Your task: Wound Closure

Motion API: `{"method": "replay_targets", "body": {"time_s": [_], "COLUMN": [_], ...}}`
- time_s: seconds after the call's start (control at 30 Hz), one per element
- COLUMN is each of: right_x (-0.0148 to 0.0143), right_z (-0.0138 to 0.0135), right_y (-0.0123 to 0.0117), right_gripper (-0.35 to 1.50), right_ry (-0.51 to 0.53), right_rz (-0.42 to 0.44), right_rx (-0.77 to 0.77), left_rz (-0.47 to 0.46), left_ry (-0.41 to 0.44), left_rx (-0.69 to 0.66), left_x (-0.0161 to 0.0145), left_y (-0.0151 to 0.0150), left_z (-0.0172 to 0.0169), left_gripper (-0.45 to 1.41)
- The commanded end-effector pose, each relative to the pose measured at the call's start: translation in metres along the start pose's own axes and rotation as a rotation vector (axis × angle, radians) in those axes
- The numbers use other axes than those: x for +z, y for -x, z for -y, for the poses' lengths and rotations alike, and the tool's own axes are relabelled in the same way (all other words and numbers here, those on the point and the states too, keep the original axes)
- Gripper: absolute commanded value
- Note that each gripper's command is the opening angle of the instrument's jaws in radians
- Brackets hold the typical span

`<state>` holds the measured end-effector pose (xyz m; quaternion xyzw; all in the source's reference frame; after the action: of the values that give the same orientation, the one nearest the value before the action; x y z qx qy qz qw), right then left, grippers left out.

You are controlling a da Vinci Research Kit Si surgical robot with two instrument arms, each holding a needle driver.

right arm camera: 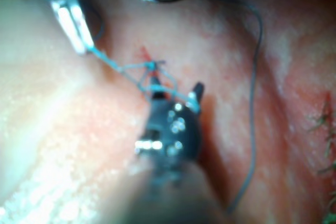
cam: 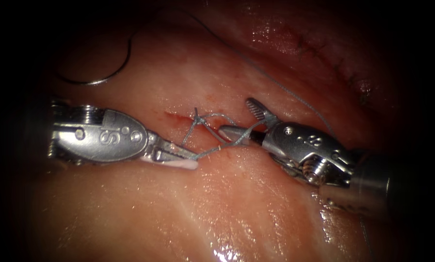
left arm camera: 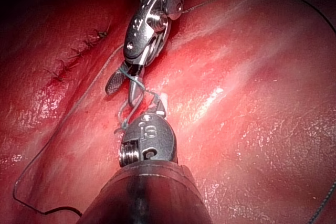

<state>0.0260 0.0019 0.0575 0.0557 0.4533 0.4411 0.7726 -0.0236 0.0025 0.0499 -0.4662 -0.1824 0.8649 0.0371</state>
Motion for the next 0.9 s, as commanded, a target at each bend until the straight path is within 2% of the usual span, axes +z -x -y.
{"method": "replay_targets", "body": {"time_s": [0.03,0.2,0.3,0.47,0.5,0.57,0.7,0.87,0.9], "right_x": [0.0009,0.0014,0.0023,0.0033,0.0034,0.0035,0.0031,0.002,0.0009], "right_z": [0.0004,0.0002,0.0,-0.0004,-0.0005,-0.0006,-0.0002,0.0005,0.0011], "right_y": [0.001,0.0019,0.0026,0.0029,0.0028,0.0027,0.0022,-0.0003,-0.0021], "right_gripper": [0.61,0.44,0.24,0.22,0.14,-0.33,-0.35,-0.35,-0.35], "right_ry": [-0.003,-0.008,-0.034,-0.068,-0.071,-0.086,-0.104,-0.064,-0.043], "right_rz": [0.011,0.056,0.091,0.088,0.088,0.088,0.09,0.0,-0.048], "right_rx": [-0.001,-0.01,-0.017,0.006,0.005,0.007,0.006,0.038,0.029], "left_rz": [-0.001,-0.001,-0.001,-0.001,-0.001,-0.001,-0.002,0.003,0.009], "left_ry": [0.003,0.003,0.003,0.003,0.003,0.004,0.008,0.003,-0.001], "left_rx": [-0.001,-0.002,-0.002,-0.002,-0.002,-0.001,0.0,-0.01,-0.024], "left_x": [0.0009,0.0009,0.0009,0.0009,0.0008,0.0007,0.0003,-0.0005,-0.0011], "left_y": [0.0004,0.0004,0.0004,0.0004,0.0004,0.0004,0.0005,0.0006,0.0012], "left_z": [-0.0003,-0.0003,-0.0004,-0.0004,-0.0004,-0.0005,-0.0004,0.0004,0.0015], "left_gripper": [-0.45,-0.45,-0.45,-0.45,-0.45,-0.45,-0.45,-0.45,-0.45]}}
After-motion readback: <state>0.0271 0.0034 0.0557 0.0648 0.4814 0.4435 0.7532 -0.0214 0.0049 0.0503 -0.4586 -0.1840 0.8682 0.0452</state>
